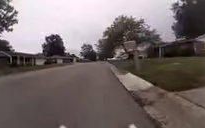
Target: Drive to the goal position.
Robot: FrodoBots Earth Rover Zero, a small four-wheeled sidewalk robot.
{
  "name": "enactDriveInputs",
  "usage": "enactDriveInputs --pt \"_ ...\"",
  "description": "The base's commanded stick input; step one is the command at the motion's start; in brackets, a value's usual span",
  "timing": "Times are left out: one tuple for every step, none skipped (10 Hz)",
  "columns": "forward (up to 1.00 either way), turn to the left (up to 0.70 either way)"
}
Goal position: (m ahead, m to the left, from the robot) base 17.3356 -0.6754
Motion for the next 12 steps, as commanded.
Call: enactDriveInputs --pt "1.00 0.00" --pt "1.00 0.00" --pt "1.00 0.00" --pt "1.00 0.00" --pt "1.00 0.00" --pt "1.00 0.00" --pt "1.00 0.00" --pt "1.00 0.00" --pt "1.00 0.00" --pt "1.00 0.00" --pt "1.00 -0.27" --pt "1.00 -0.37"
